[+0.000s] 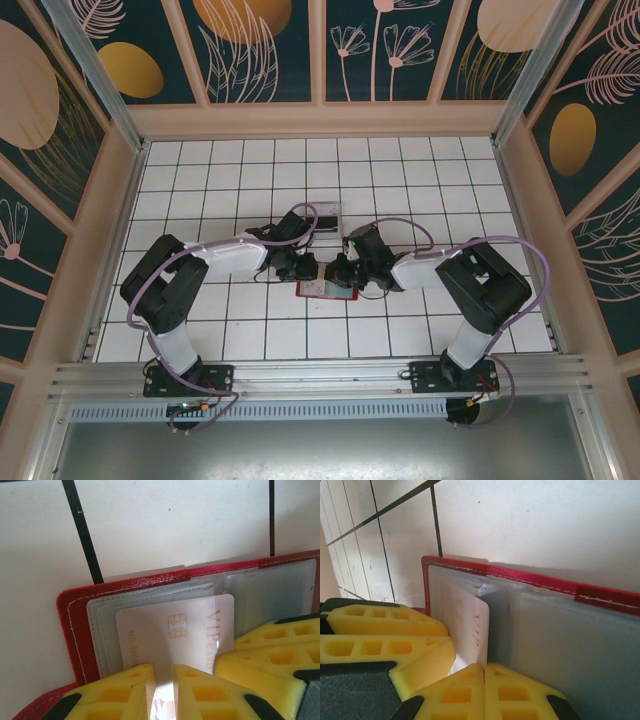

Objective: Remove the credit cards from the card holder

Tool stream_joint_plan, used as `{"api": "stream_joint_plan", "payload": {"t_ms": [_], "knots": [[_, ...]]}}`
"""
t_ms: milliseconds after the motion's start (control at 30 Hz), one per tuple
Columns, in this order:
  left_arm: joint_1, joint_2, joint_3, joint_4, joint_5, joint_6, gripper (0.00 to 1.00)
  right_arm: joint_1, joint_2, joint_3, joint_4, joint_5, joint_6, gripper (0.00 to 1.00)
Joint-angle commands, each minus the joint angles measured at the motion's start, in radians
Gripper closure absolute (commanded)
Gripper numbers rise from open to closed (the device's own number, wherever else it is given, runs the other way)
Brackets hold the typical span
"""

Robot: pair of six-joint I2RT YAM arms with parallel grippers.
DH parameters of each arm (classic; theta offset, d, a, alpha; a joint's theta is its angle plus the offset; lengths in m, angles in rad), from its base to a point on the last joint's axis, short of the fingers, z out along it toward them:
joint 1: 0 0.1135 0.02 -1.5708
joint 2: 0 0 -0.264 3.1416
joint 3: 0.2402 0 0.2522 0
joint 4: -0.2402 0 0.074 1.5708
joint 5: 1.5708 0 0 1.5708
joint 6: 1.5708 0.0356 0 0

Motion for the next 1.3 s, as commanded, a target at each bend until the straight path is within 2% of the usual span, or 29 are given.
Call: {"api": "stream_joint_plan", "payload": {"t_ms": [0,700,1000,1267], "knots": [[0.001,0.034,-0.009,-0.088,-0.074,0.024,0.79,0.0,-0.039,0.004,-0.098,0.053,-0.028,0.96],[0.001,0.049,-0.006,-0.118,-0.107,0.034,0.79,-0.006,-0.066,0.004,-0.16,0.089,-0.041,0.97],[0.0,0.054,-0.003,-0.131,-0.119,0.039,0.8,-0.007,-0.075,0.003,-0.18,0.108,-0.044,0.92],[0.0,0.05,0.002,-0.135,-0.123,0.038,0.8,-0.007,-0.077,-0.009,-0.161,0.111,-0.04,0.94]]}}
